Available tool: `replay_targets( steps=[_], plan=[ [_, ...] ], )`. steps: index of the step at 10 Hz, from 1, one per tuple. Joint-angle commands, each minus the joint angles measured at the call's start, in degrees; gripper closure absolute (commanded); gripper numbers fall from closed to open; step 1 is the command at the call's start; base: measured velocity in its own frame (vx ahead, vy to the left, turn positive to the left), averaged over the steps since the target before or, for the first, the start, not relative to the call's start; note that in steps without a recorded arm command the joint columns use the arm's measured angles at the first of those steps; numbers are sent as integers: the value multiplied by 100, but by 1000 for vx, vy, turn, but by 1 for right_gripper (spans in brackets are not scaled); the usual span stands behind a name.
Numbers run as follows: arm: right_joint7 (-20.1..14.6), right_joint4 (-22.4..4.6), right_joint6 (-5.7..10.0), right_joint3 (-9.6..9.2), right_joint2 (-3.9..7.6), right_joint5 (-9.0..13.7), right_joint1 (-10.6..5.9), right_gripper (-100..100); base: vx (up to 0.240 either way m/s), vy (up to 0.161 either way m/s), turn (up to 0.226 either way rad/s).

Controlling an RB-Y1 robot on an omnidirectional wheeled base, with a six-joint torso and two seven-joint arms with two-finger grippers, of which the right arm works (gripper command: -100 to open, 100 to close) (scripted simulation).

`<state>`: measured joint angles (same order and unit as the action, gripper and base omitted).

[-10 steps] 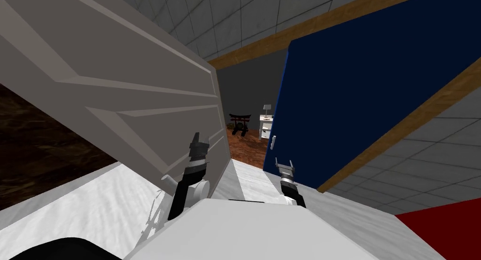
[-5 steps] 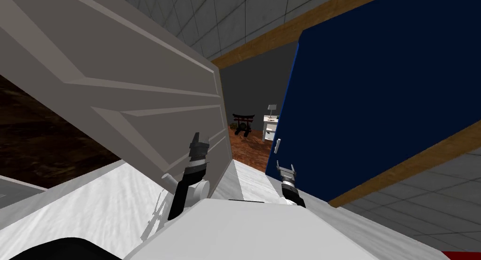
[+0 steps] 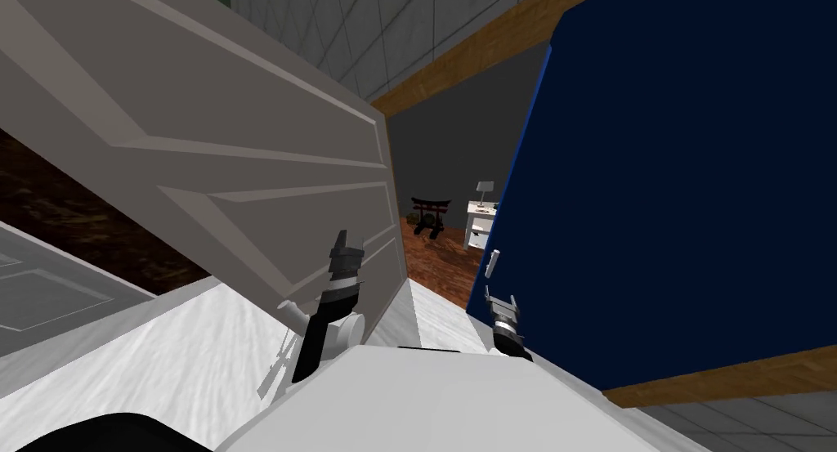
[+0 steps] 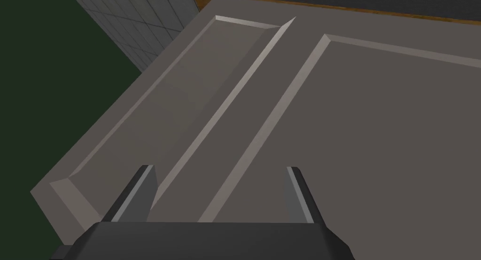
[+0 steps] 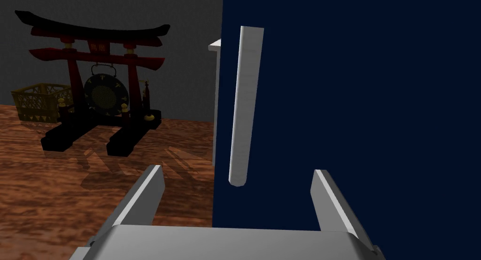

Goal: Pull the door open

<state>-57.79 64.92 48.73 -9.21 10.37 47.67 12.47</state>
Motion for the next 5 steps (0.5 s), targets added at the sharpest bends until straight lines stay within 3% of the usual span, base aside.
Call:
replay_targets(
  steps=[1, 5],
  plan=[
    [-140, -223, 74, -18, 25, 94, -73, -100, 68, -66, 98],
    [-407, -612, 192, -61, 56, 368, -154, -100, 63, -66, 121]
  ],
)
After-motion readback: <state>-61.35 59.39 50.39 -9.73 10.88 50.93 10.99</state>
